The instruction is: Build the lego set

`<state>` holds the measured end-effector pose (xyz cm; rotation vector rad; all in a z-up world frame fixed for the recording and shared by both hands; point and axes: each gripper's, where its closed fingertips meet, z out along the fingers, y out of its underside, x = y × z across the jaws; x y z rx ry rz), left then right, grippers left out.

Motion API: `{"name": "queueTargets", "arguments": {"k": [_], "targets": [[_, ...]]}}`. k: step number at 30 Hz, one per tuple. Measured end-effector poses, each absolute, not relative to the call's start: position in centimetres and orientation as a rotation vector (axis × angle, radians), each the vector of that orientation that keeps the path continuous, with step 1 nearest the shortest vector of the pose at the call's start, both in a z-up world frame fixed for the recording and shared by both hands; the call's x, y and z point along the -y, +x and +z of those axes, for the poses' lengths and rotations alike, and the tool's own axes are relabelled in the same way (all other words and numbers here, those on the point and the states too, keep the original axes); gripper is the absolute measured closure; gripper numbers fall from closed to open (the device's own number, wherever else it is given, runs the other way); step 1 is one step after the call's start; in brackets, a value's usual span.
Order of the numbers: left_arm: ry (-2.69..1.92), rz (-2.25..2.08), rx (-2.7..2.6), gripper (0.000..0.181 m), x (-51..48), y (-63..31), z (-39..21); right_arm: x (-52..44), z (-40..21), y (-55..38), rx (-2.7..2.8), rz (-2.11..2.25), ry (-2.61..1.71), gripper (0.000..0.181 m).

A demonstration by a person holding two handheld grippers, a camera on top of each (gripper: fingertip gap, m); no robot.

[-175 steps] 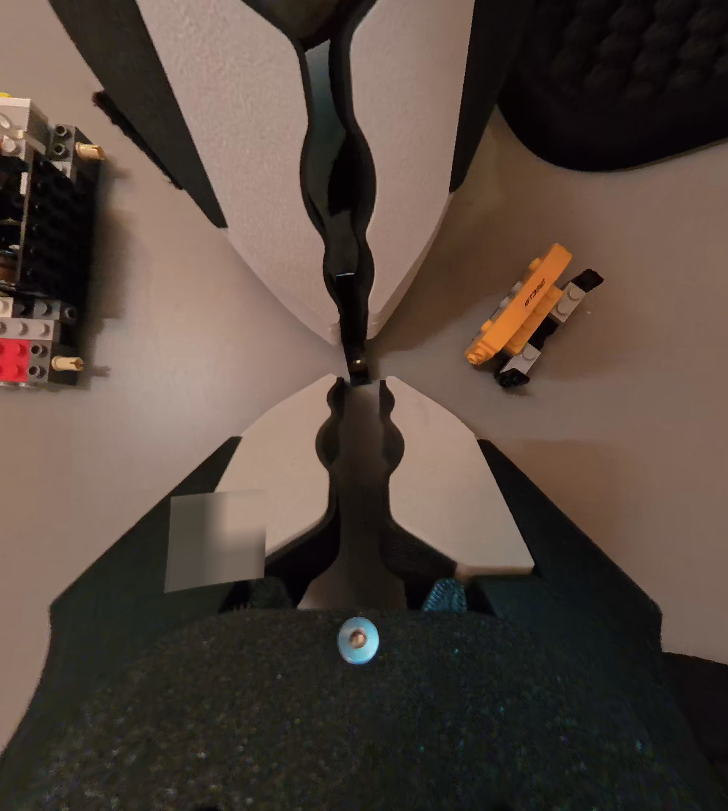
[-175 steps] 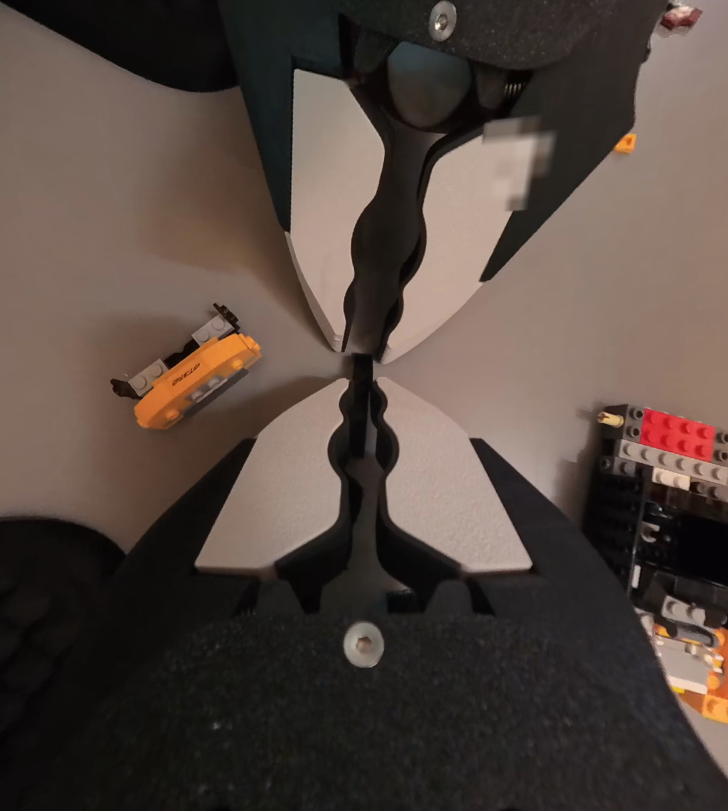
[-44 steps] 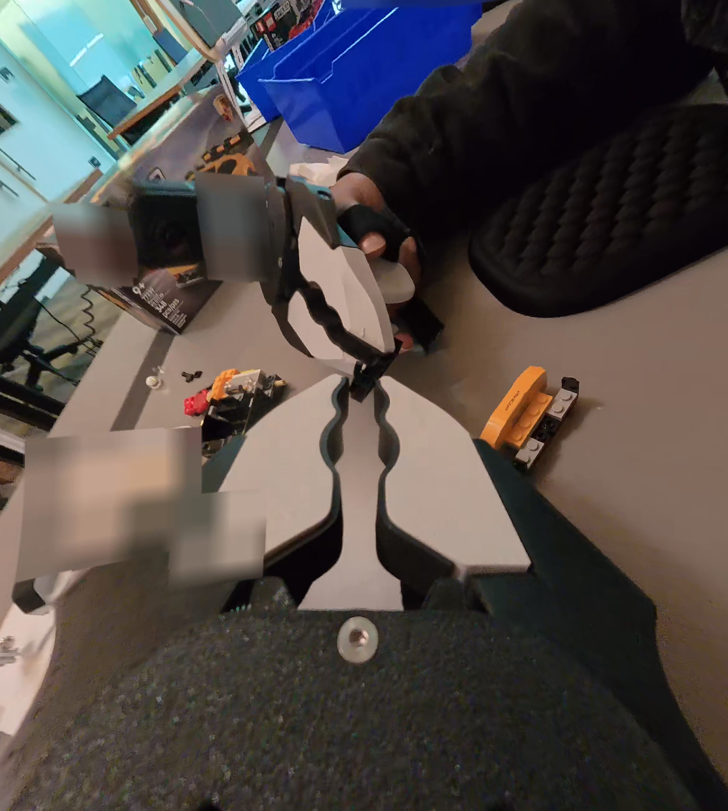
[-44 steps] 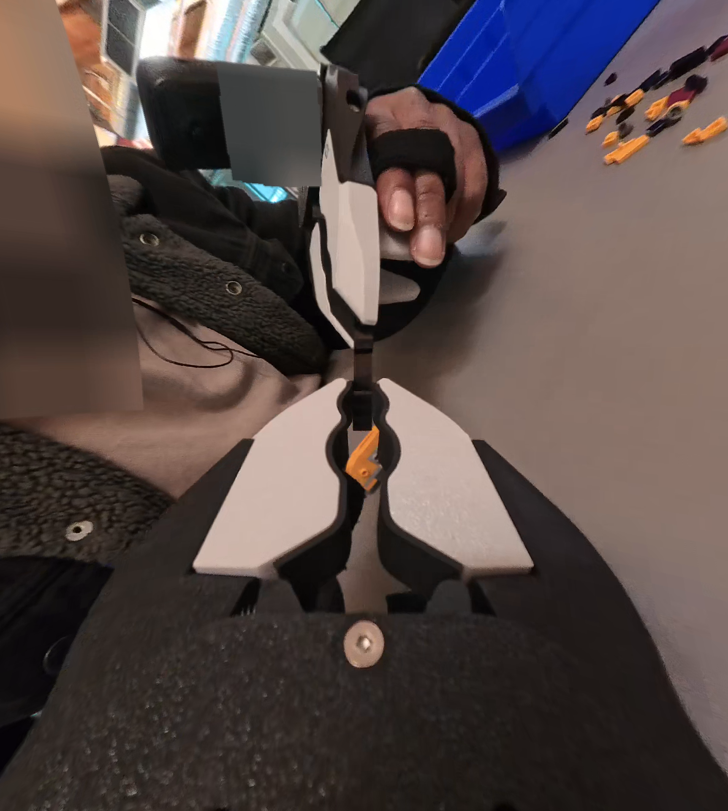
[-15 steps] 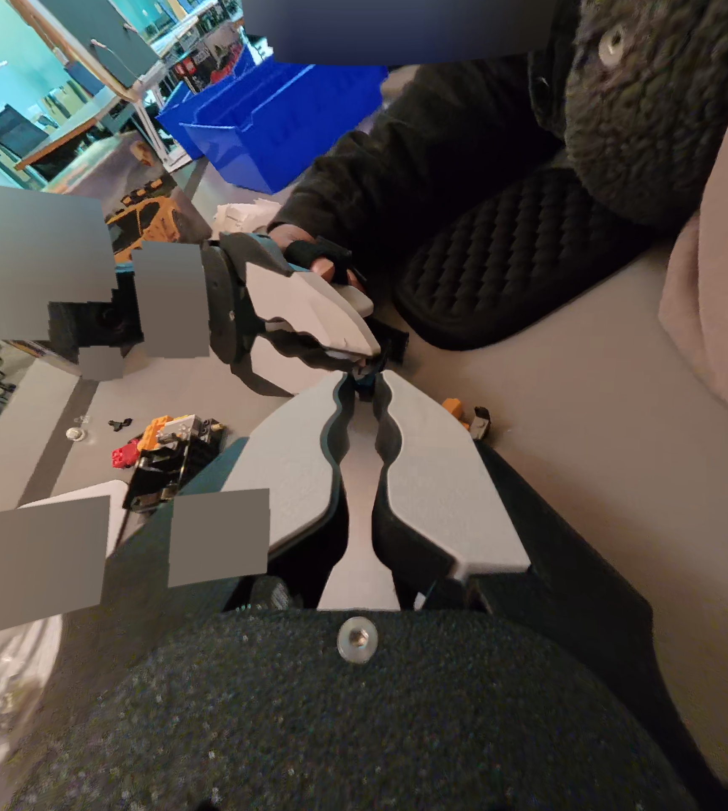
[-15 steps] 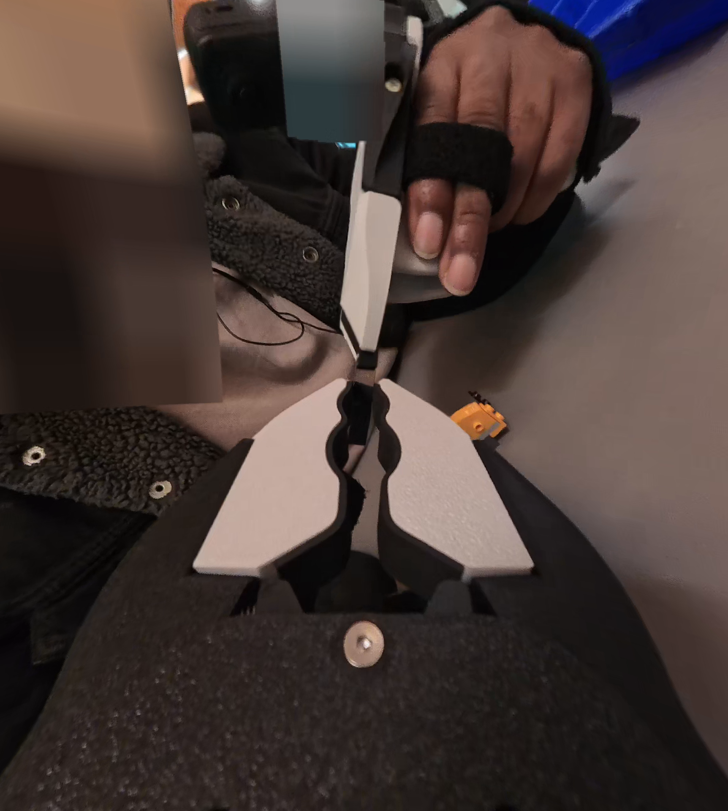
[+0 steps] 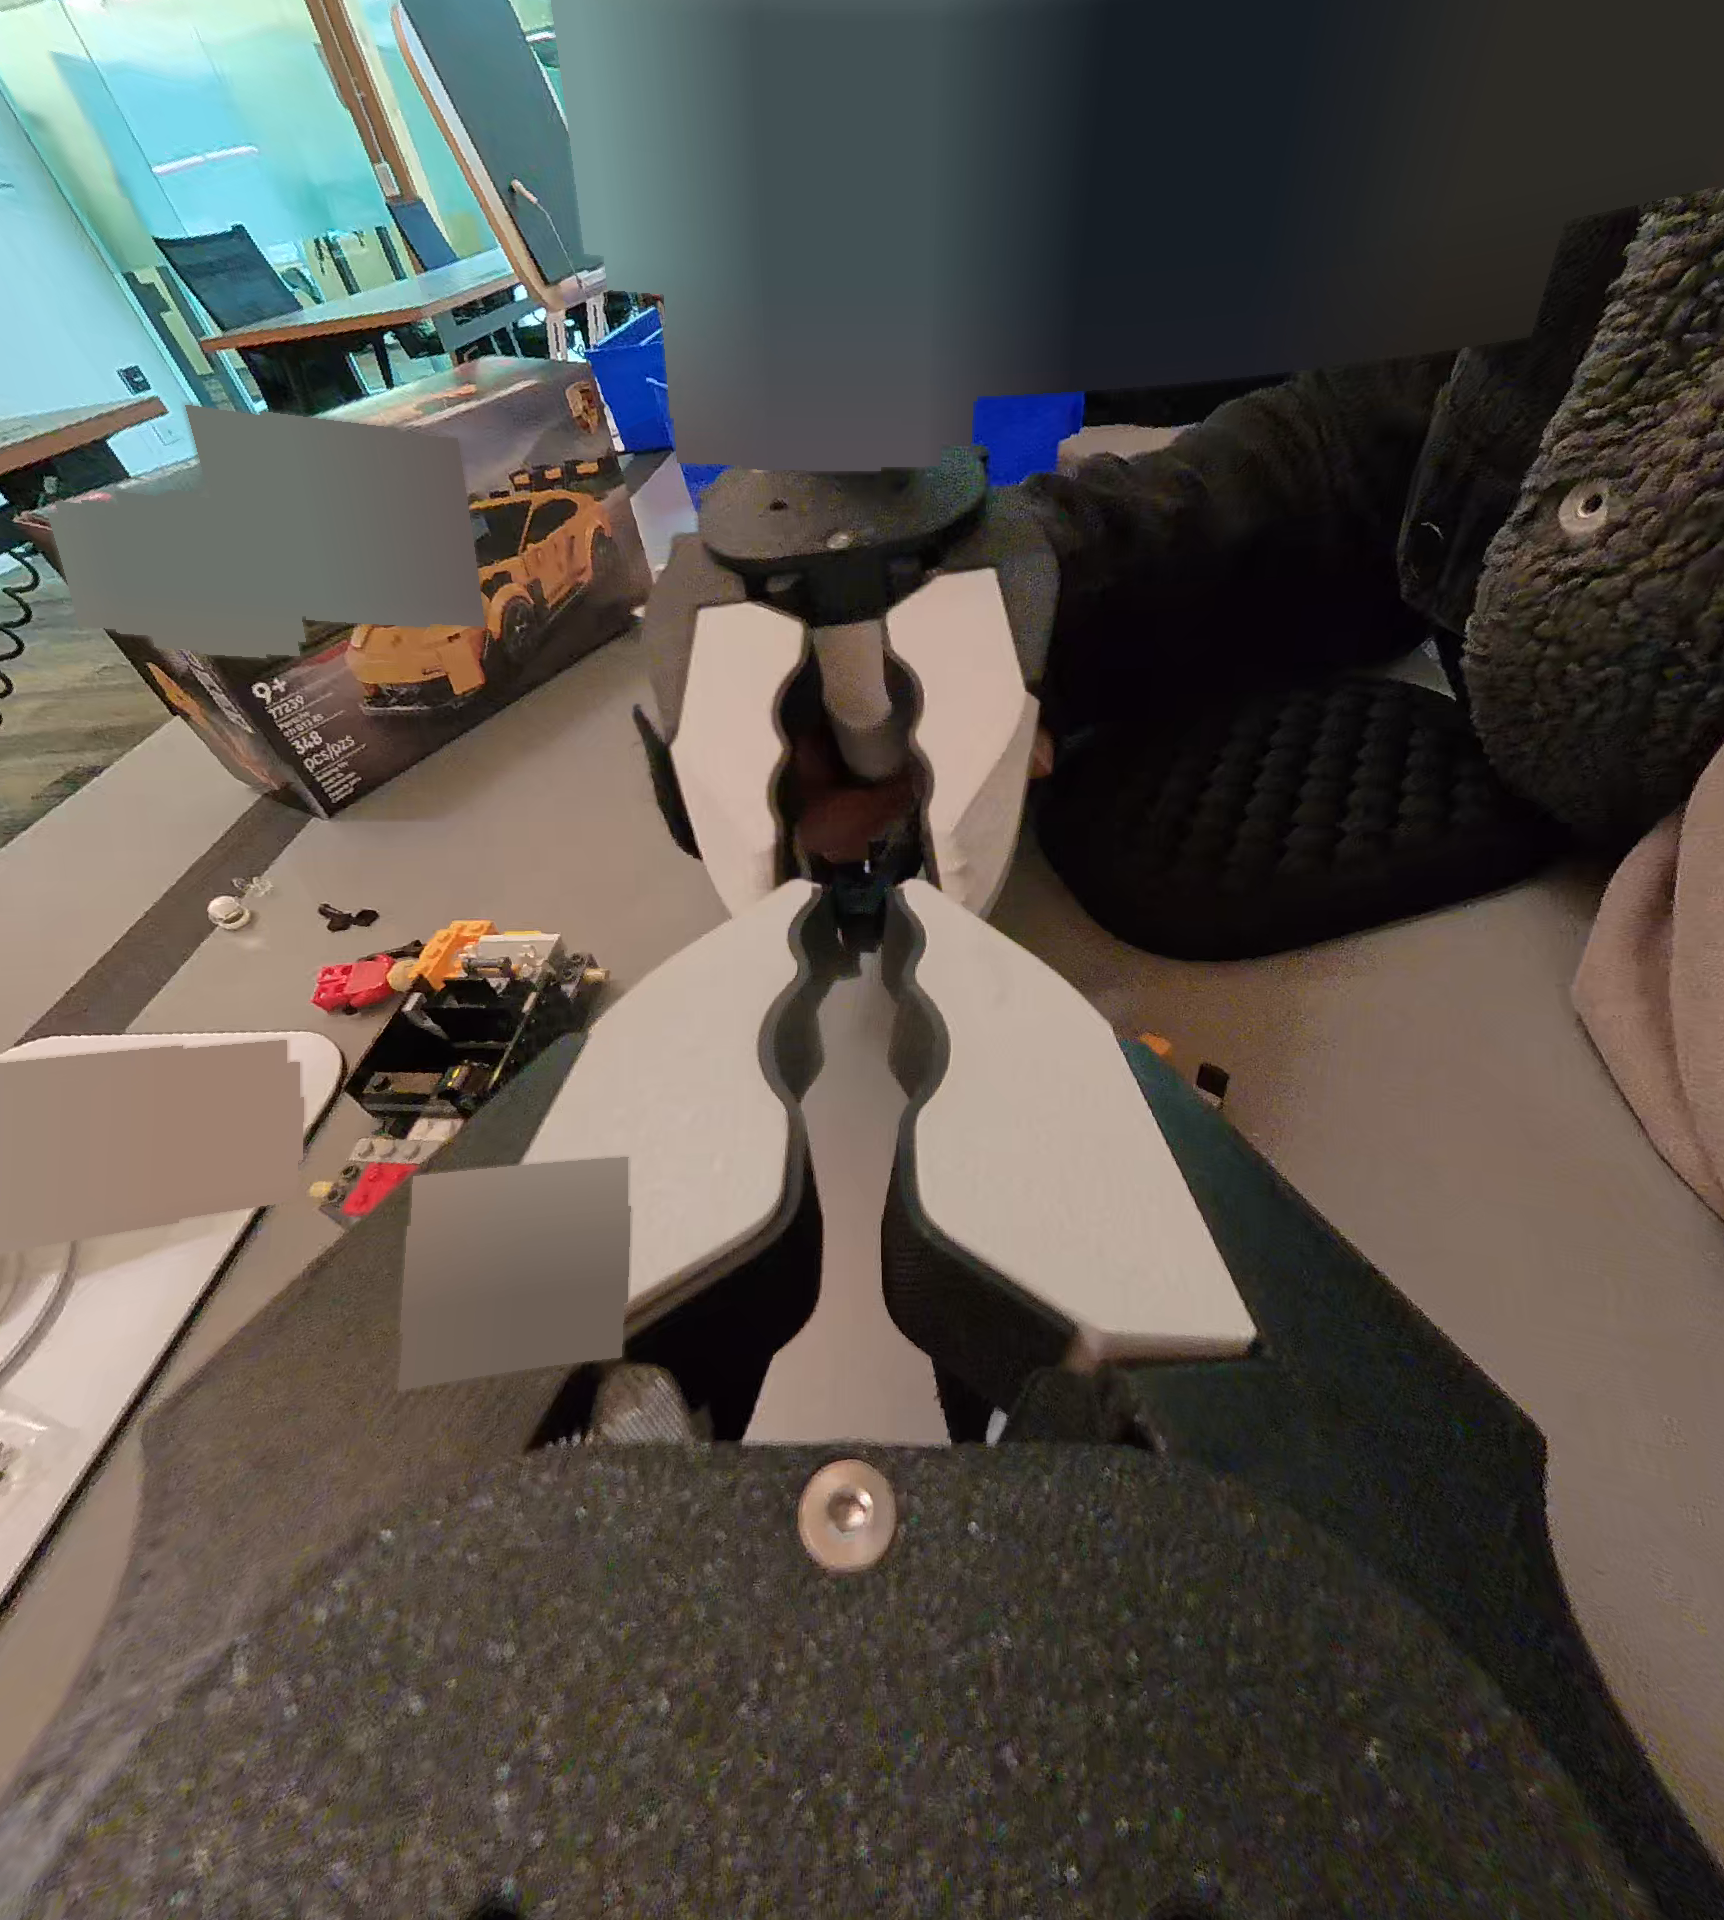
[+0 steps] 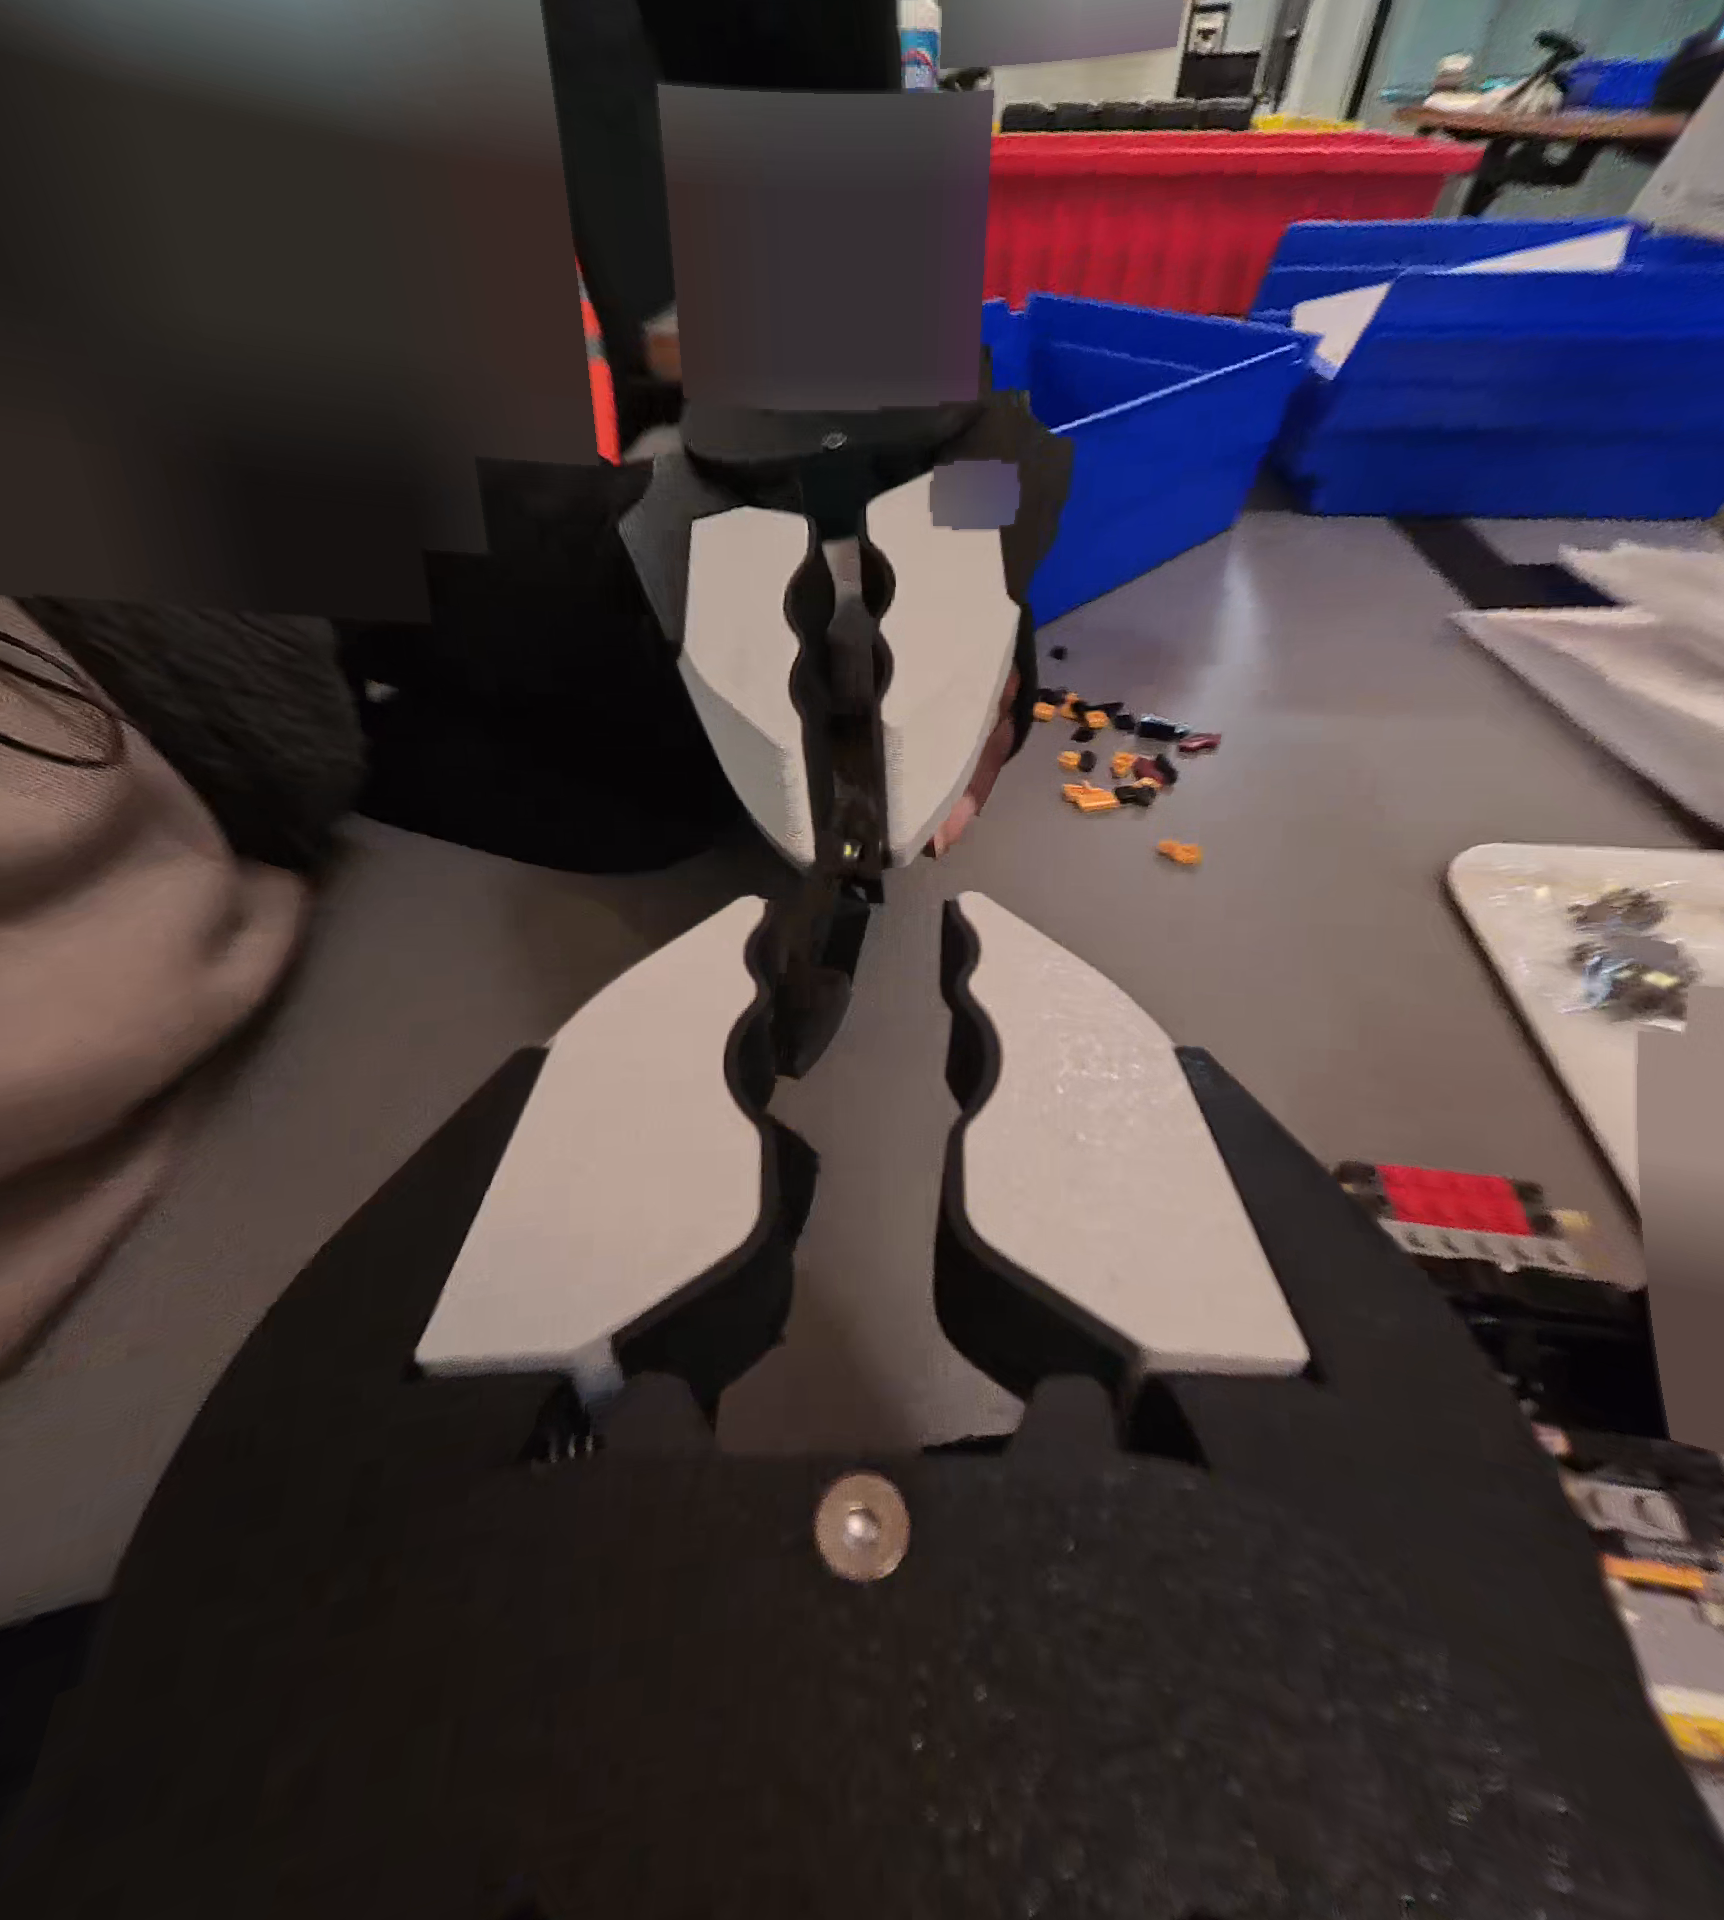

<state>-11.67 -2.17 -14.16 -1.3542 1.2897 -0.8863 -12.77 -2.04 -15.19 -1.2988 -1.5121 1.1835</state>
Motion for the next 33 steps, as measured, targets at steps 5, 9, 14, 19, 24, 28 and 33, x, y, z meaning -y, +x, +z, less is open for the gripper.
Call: {"name": "queueTargets", "arguments": {"k": [5,9,14,19,24,28,33], "targets": [[-1.337,-0.872,-1.286,0.171,2.2,-11.8,-13.8,2.2,-14.7,-13.3,1.504,0.999,-1.210,0.167],[-1.317,-0.858,-1.287,0.171,2.3,-11.8,-13.5,2.2,-14.5,-13.4,1.503,0.926,-1.187,0.168],[-1.298,-0.839,-1.294,0.171,2.6,-11.9,-13.2,2.4,-14.2,-13.5,1.496,0.879,-1.188,0.169],[-1.262,-0.800,-1.296,0.172,2.7,-11.9,-12.8,2.5,-13.8,-13.6,1.484,0.870,-1.172,0.171],[-1.248,-0.777,-1.312,0.172,2.7,-11.9,-13.1,2.4,-14.3,-13.7,1.497,0.883,-1.179,0.172],[-1.234,-0.768,-1.303,0.169,2.3,-12.0,-13.5,2.1,-14.9,-13.7,1.511,0.861,-1.204,0.171],[-1.237,-0.731,-1.340,0.173,2.3,-12.1,-14.1,1.9,-15.4,-13.7,1.541,0.795,-1.206,0.172]]}}
